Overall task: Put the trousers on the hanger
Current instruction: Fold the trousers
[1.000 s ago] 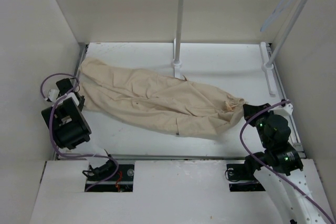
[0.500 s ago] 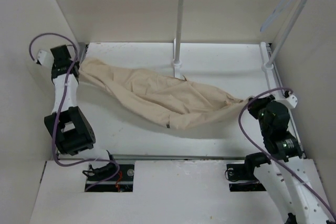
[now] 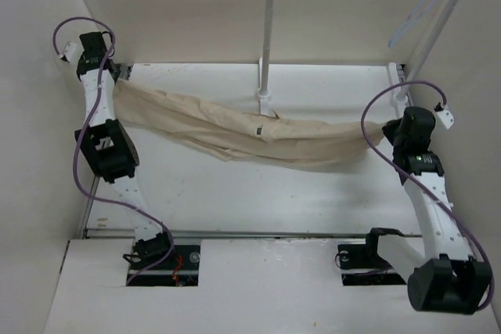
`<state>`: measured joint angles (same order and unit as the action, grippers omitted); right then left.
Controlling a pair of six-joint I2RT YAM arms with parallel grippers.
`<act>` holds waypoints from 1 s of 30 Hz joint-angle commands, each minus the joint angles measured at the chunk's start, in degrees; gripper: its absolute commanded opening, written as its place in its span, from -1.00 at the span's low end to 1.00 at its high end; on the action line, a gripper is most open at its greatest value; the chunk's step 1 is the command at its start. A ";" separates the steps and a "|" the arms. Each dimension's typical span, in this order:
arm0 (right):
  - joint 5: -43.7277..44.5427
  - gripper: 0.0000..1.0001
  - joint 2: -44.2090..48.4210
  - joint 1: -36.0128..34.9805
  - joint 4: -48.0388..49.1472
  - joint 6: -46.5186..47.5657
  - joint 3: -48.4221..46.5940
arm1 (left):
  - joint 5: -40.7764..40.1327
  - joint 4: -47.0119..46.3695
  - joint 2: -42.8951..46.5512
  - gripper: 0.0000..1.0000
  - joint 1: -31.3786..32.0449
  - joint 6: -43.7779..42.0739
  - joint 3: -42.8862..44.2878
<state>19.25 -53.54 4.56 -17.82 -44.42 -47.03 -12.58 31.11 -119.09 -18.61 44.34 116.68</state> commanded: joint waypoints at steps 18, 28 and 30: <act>3.16 0.06 -18.19 3.58 10.35 1.97 -8.18 | -1.40 5.45 -12.41 0.21 4.24 -6.80 23.25; 3.87 -0.42 -5.63 -5.19 12.64 3.12 -0.36 | 1.58 -3.84 4.45 -0.20 1.96 -6.81 -7.65; 3.52 -0.78 -2.29 -10.11 12.20 3.11 2.28 | 2.82 -7.11 8.59 -0.43 0.29 -6.11 -15.22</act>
<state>22.72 -59.75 -0.30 -8.21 -41.58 -47.68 -11.14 29.85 -116.38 -15.70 37.91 109.08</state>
